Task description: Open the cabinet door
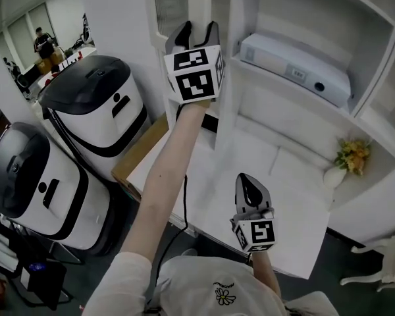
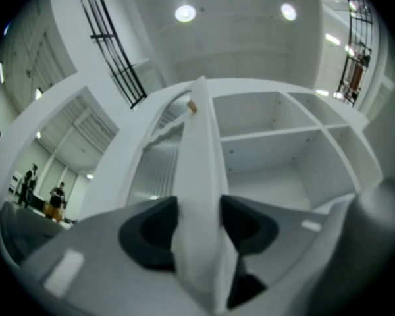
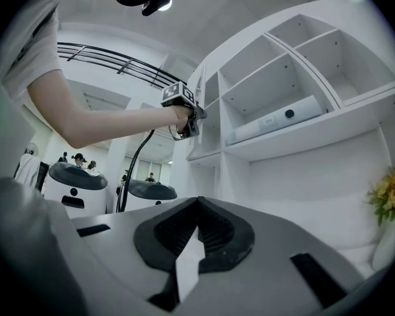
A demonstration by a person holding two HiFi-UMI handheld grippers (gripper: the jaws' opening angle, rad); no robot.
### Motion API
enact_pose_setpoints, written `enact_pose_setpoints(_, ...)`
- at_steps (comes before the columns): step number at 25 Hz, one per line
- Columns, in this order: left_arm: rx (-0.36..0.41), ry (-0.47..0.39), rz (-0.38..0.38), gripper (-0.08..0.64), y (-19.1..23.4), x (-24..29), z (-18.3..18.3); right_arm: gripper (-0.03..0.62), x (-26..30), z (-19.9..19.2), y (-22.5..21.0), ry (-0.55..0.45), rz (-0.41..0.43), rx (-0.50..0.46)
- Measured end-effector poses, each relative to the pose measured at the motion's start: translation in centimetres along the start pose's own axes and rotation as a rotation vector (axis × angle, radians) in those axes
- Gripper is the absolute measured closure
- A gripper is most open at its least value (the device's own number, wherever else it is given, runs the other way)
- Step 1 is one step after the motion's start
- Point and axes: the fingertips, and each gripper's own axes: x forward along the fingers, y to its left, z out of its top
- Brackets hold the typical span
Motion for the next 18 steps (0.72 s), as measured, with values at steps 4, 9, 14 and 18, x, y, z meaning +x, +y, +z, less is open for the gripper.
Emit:
enact_pose_setpoints(4, 0.051, -0.011, 0.006, 0.364, 0.2, -0.8, 0.5, 0.592, 0.0, 0.0, -0.2, 0.005, 0.011, -0.043)
enact_pose_setpoints(9, 0.078, -0.023, 0.009, 0.377, 0.8, -1.7, 0.8, 0.592, 0.2, 0.3, -1.0, -0.01, -0.003, -0.008)
enact_pose_setpoints(14, 0.078, -0.035, 0.014, 0.39, 1.4, -2.6, 1.3, 0.592, 0.6, 0.1, -0.1, -0.006, 0.035, -0.013)
enact_pose_setpoints(18, 0.063, -0.048, 0.02, 0.397, 2.1, -3.4, 1.6, 0.592, 1.0, -0.1, 0.6, 0.0, 0.065, -0.015)
